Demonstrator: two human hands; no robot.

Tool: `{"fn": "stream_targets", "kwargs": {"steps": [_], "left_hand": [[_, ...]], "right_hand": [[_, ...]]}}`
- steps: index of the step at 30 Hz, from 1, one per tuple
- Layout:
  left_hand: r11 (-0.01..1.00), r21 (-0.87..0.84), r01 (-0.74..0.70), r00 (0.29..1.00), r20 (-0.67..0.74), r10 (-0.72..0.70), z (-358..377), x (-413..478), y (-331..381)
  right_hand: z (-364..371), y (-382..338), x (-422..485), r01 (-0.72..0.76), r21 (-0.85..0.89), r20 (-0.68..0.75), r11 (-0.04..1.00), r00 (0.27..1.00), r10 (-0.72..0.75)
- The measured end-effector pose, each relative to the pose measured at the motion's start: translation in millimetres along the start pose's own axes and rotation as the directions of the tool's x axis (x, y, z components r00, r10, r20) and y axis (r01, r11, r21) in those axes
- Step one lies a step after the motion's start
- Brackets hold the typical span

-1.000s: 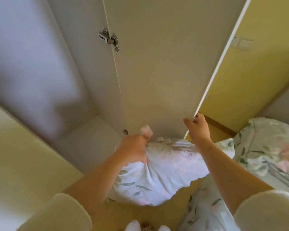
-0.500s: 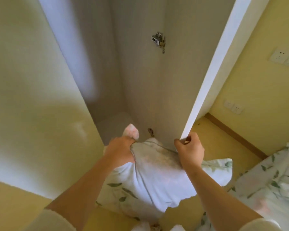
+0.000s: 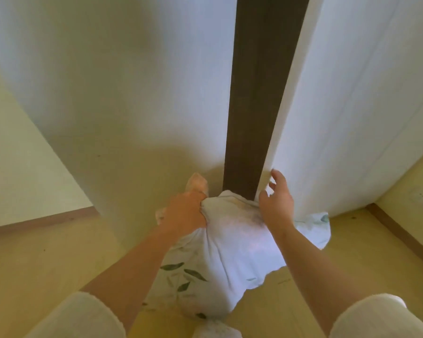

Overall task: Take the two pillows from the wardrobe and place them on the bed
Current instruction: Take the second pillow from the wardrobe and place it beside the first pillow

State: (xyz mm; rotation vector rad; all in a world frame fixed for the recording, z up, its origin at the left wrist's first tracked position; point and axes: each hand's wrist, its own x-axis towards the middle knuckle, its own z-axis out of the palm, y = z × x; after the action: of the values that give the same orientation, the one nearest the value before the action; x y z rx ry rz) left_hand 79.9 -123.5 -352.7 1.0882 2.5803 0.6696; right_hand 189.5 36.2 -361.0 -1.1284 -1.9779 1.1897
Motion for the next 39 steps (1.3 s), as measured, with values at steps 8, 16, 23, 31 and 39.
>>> {"fn": "stream_targets", "kwargs": {"steps": [8,16,23,31,39], "left_hand": [[0.989,-0.109,0.097,0.977,-0.180,-0.116,-32.3,1.1,-25.6],[0.959,-0.193,0.206,0.920,-0.297,-0.257,-41.7,14.7,-26.8],[0.943,-0.201,0.266,0.872,-0.368,-0.324,-40.9,14.0,-25.6],[0.864,-0.249,0.437,0.784,-0.366,-0.502,-43.5,-3.7,-34.6],[0.766,-0.279,0.580,0.635,-0.435,-0.639,-45.7,-69.3,-57.2]], "right_hand": [[34.5,-49.8,31.3,0.227,-0.121,0.307,0.966,0.934,-0.181],[50.8,-66.0,71.2,0.149,-0.134,0.504,0.980,0.861,-0.062],[60.0,-67.9,90.5,0.140,-0.110,0.556,0.984,0.829,-0.056],[70.0,-67.3,69.7,0.348,0.094,0.492,0.933,0.798,-0.348],[122.1,-61.5,15.0,0.918,-0.151,0.891,0.368,0.287,-0.352]]}}
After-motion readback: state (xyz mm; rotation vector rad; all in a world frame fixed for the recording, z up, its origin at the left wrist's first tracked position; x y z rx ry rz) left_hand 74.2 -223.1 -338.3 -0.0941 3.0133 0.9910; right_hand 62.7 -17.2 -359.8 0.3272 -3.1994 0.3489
